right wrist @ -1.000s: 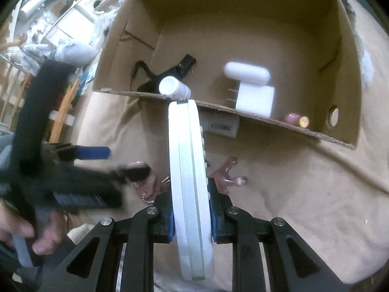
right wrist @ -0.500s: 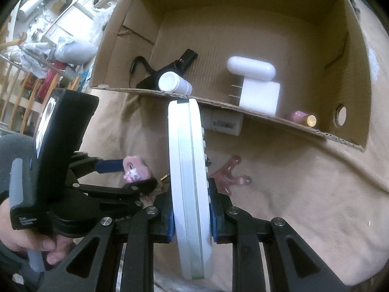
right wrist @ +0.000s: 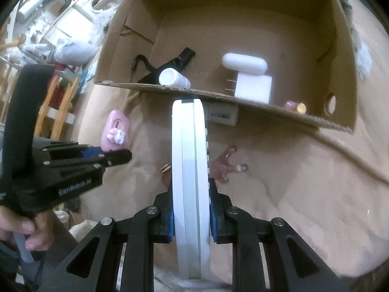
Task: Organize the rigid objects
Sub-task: 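Grasp the pink Hello Kitty case with the left gripper, then lower the phone handset and pink case into the box and open both grippers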
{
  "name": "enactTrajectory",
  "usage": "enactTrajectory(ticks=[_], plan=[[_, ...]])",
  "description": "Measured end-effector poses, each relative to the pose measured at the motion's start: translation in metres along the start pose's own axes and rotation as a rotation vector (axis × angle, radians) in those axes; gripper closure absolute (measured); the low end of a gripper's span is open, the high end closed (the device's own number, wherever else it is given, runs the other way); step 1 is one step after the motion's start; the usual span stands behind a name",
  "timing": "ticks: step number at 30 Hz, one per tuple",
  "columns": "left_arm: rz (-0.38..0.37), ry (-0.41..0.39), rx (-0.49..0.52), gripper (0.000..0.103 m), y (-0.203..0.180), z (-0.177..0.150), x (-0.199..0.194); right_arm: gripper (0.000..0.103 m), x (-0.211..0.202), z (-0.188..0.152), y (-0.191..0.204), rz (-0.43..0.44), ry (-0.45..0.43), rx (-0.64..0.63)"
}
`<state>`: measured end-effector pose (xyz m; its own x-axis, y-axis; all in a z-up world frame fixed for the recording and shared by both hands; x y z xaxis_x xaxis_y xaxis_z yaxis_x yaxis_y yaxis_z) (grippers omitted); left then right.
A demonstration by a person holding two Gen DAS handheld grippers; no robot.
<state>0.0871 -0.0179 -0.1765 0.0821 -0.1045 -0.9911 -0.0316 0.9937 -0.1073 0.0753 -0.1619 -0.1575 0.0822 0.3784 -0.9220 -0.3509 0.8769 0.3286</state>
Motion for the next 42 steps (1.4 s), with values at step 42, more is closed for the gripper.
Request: enactTrajectory(ticks=[42], plan=[[0.098,-0.244,0.060,0.092,-0.032,0.129,-0.045,0.081,-0.029,0.142,-0.070,-0.033,-0.209,0.138]])
Point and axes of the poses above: each gripper's, at about its wrist camera, not at the fingertips, and x roughly the way its jaws point, y to its left, z to its top, the point moved 6 cm from there along x, roughly the way its jaws point, and after that the axes turned 1 degree about z, right-handed, at the moved point
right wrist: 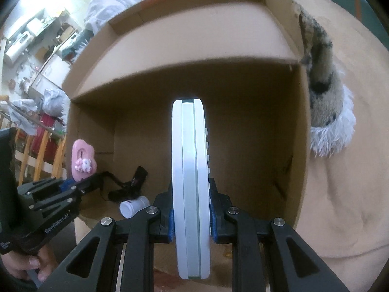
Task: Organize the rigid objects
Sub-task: 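Lower the phone handset and pink case into the box and open both grippers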
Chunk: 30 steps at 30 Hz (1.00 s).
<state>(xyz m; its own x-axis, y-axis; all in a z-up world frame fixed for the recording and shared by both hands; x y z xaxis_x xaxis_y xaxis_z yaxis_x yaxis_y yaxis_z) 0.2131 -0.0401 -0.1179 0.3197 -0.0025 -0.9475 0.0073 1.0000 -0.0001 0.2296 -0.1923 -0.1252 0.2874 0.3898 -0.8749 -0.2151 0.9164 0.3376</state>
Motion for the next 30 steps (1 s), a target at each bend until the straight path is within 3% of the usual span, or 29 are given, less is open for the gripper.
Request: enactTrajectory(ticks=[17,28,30], plan=[[0.004,-0.002,-0.011,0.092,0.001,-0.008,0.025,0.080,0.024,-0.002,-0.002,-0.085,0.018,-0.010],[0.007,-0.008,-0.024,0.091,0.002,-0.009,0.026,0.080,0.011,0.002,-0.004,-0.031,-0.027,0.018],[-0.001,-0.011,-0.022,0.085,0.001,-0.009,0.025,0.077,0.008,0.004,0.001,-0.011,-0.038,0.007]])
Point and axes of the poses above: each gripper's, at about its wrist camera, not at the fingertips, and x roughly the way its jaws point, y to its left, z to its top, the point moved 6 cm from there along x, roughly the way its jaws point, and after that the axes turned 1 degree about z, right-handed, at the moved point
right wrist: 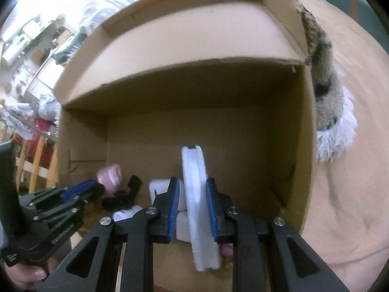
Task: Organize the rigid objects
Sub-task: 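Lower the phone handset and pink case into the box and open both grippers, then move the right gripper to the gold-tipped AA batteries and grasp one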
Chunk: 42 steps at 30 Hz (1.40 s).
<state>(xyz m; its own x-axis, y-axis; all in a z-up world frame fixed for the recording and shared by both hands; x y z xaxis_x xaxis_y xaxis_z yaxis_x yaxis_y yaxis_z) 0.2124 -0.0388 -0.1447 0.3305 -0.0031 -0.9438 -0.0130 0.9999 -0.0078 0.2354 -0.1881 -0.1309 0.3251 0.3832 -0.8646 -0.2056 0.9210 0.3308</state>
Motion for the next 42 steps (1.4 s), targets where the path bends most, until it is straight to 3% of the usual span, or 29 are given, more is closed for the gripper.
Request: enactTrajectory(ticks=[1,2,4,7,9,31,42], plan=[[0.001,-0.004,0.001,0.081,0.000,0.000,-0.002,0.071,-0.002,0.001,0.003,0.008,-0.006,-0.007],[0.004,-0.009,0.003,0.078,-0.001,0.000,-0.004,0.055,-0.004,0.002,0.006,0.018,-0.015,-0.014],[0.009,-0.021,0.007,0.059,-0.003,-0.001,-0.010,0.030,-0.010,0.005,0.009,0.035,-0.041,-0.018],[0.010,-0.047,0.003,0.040,-0.003,0.001,-0.019,0.030,-0.018,0.007,0.011,0.061,-0.062,-0.018],[0.011,-0.059,0.001,0.039,-0.003,0.002,-0.022,0.030,-0.018,0.007,0.009,0.058,-0.054,-0.014],[0.004,-0.061,-0.049,0.038,0.008,0.000,-0.038,0.030,-0.028,0.006,0.011,0.050,-0.062,-0.009],[0.002,-0.076,-0.074,0.038,0.020,-0.019,-0.076,0.030,-0.068,-0.032,0.033,0.077,-0.053,-0.057]])
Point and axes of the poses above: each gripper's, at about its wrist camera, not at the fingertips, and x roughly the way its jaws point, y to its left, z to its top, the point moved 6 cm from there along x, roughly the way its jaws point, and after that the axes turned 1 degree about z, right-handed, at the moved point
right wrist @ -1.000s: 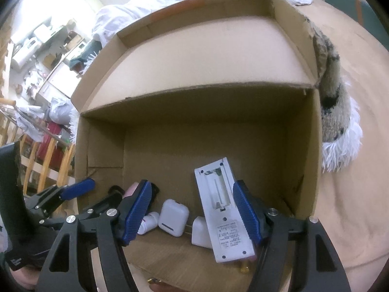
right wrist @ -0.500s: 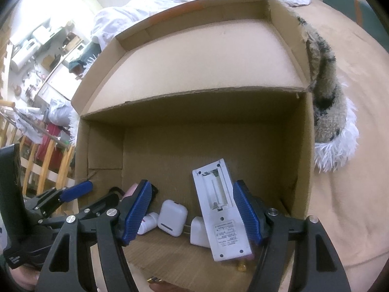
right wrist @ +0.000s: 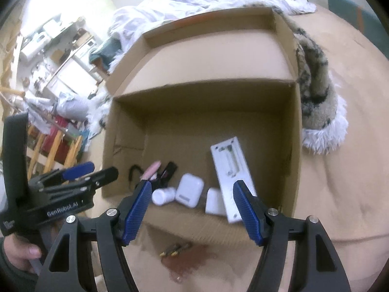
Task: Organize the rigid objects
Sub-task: 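Move the right gripper to the gold-tipped AA batteries and grasp one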
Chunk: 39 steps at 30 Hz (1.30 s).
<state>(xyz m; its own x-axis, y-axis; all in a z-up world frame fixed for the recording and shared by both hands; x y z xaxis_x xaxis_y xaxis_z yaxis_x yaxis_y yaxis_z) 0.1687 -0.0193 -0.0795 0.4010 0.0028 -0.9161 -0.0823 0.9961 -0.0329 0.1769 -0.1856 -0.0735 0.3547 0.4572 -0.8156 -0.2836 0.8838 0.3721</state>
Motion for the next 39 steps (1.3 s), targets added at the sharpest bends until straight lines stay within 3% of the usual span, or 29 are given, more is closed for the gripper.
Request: enactTrajectory(ticks=[11,18,20,26,29,35,39], plan=[[0.010,0.031,-0.056,0.038,0.019,-0.046,-0.014,0.030,-0.009,-0.052,0.005,0.003,0.056,-0.016],[0.029,0.106,-0.132,0.038,0.041,-0.068,0.012,0.030,0.031,-0.082,-0.005,-0.017,0.226,-0.018],[0.024,0.128,-0.165,0.038,0.044,-0.070,0.018,0.030,0.047,-0.090,0.001,-0.021,0.280,-0.058],[-0.007,0.137,-0.177,0.038,0.042,-0.068,0.019,0.030,0.096,-0.108,0.023,-0.164,0.379,-0.348],[-0.036,0.148,-0.188,0.038,0.039,-0.068,0.019,0.030,0.114,-0.116,0.024,-0.191,0.427,-0.383],[-0.066,0.163,-0.210,0.038,0.039,-0.067,0.019,0.030,0.123,-0.132,0.035,-0.165,0.495,-0.449],[-0.077,0.176,-0.220,0.038,0.037,-0.068,0.021,0.029,0.127,-0.140,0.041,-0.186,0.504,-0.508]])
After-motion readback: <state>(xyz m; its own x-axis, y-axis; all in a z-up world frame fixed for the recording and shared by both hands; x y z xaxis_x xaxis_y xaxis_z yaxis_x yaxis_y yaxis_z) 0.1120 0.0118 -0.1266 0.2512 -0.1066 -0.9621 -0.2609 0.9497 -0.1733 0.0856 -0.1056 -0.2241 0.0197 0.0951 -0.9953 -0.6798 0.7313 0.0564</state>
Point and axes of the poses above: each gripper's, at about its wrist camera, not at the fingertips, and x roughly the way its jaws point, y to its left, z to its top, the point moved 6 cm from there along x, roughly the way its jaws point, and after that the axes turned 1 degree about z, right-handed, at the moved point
